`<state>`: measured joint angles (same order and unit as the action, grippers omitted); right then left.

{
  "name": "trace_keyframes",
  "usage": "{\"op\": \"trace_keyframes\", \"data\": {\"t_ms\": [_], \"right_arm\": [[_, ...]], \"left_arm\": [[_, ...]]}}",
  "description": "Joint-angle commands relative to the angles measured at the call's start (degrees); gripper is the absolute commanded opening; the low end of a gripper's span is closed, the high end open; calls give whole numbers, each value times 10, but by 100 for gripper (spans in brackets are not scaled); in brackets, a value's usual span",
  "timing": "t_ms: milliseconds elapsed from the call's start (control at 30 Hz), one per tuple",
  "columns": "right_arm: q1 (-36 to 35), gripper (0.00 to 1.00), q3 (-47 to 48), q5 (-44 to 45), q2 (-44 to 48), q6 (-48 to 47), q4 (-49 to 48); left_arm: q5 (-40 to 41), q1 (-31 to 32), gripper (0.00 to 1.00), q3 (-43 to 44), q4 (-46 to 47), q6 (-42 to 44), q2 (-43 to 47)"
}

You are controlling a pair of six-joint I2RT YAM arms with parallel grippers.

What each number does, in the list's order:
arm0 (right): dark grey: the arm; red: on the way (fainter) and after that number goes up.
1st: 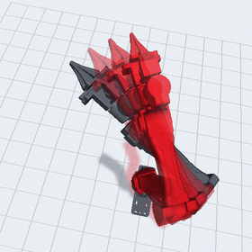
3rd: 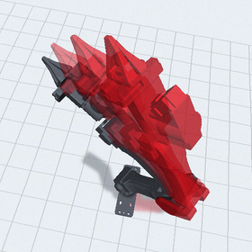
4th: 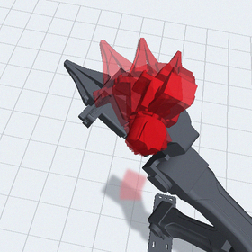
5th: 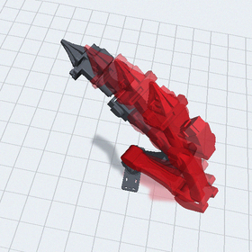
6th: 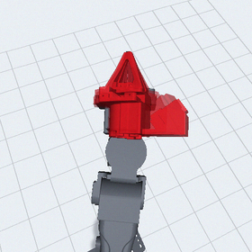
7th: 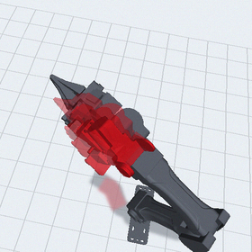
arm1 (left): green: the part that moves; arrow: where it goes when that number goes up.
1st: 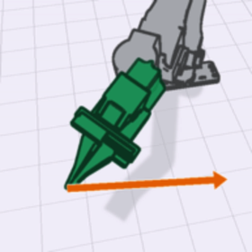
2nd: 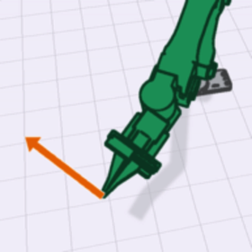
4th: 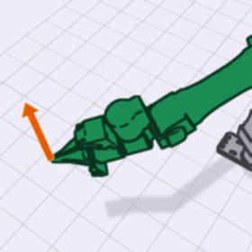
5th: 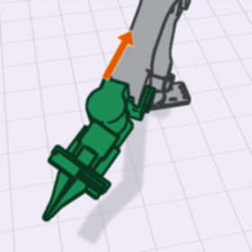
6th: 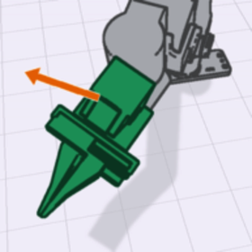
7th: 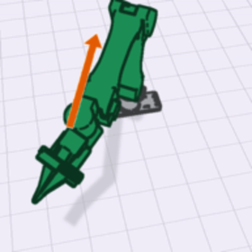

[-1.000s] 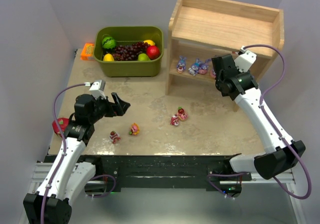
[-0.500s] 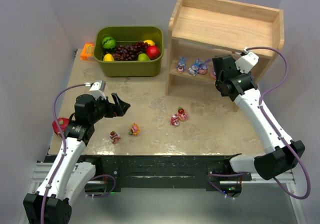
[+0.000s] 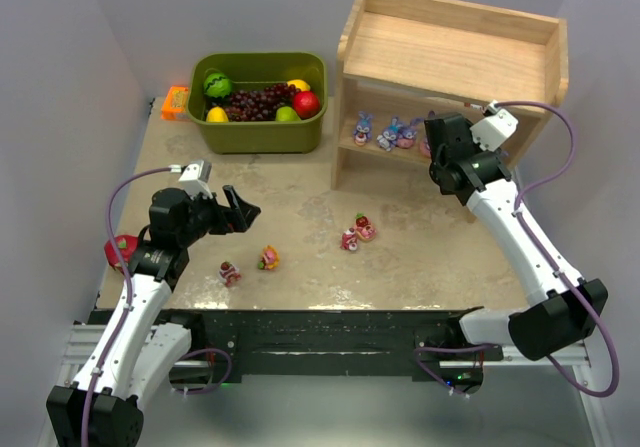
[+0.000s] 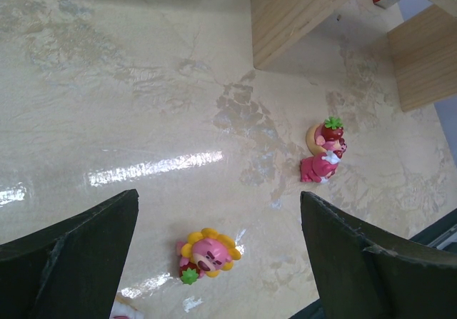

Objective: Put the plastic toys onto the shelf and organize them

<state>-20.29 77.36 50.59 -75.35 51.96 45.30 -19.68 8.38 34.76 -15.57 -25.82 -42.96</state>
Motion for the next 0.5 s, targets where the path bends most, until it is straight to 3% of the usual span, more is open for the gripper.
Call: {"op": "trace_keyframes", "data": {"t_ms": [0, 200, 467], "right_arm": [[6, 4, -5, 32, -2, 33, -19], [6, 17, -7, 45, -6, 40, -20], [5, 43, -10, 42, -16, 20, -38]], "left_arm": [[3, 1, 99, -1, 5, 13, 3], [4, 1, 100, -1, 4, 13, 2], [6, 1, 100, -1, 2, 13, 2]]}}
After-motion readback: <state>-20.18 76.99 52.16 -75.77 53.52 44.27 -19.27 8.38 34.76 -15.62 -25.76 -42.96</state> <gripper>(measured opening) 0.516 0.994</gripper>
